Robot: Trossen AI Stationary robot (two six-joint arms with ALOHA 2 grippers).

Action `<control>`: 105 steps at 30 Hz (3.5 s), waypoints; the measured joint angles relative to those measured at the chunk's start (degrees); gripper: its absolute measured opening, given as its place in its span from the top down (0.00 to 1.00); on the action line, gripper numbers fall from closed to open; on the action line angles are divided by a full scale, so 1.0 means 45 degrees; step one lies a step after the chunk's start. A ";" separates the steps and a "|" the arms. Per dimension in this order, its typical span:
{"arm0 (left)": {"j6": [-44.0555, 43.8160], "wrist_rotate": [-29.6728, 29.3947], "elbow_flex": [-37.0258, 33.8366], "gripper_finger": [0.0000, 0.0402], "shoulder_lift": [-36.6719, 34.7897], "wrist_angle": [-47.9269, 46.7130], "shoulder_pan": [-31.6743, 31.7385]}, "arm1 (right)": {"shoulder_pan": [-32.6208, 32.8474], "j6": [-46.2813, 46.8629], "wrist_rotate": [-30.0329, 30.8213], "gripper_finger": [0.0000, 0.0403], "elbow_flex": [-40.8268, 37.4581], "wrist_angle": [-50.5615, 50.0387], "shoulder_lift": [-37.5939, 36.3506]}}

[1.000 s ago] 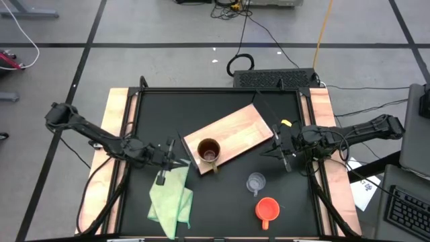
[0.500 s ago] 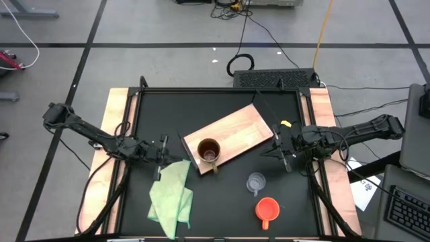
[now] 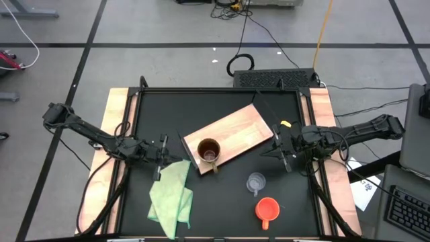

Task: Stack small to large cups/mugs on shelf
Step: Put the orange mug on the shelf

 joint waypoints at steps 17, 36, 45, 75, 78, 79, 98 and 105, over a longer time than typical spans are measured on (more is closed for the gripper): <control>-0.0018 -0.1447 0.0000 1.00 -0.1762 -0.1944 0.0000 | 0.0661 0.0282 0.0000 1.00 0.0000 0.0054 -0.0656; -0.0253 -0.1155 -0.2705 1.00 -0.4480 -0.1363 -0.0015 | 0.1875 -0.0038 0.0010 1.00 0.0000 0.0126 -0.0714; -0.0272 -0.0779 -0.2705 1.00 -0.4550 -0.1440 -0.0015 | 0.2321 -0.0676 0.0005 1.00 -0.0005 0.0288 -0.0689; -0.0393 -0.0747 -0.2701 1.00 -0.4550 -0.1452 -0.0015 | 0.5754 0.1767 0.2059 1.00 0.3891 -0.4028 0.3504; -0.0403 -0.0747 -0.2701 1.00 -0.4550 -0.1452 -0.0015 | 0.5925 0.2487 0.2097 1.00 0.4326 -0.5135 0.3815; -0.0409 -0.0747 -0.2701 1.00 -0.4550 -0.1452 -0.0015 | 0.6001 0.2728 0.2102 1.00 0.4442 -0.5345 0.3898; -0.0588 -0.0747 -0.2691 1.00 -0.4550 -0.1449 -0.0015 | 0.8737 0.4648 0.3440 1.00 0.4794 -0.5481 0.4973; -0.0568 -0.0747 -0.2691 1.00 -0.4550 -0.1418 -0.0015 | 0.8695 0.6345 0.3749 1.00 0.4794 -0.5656 0.6137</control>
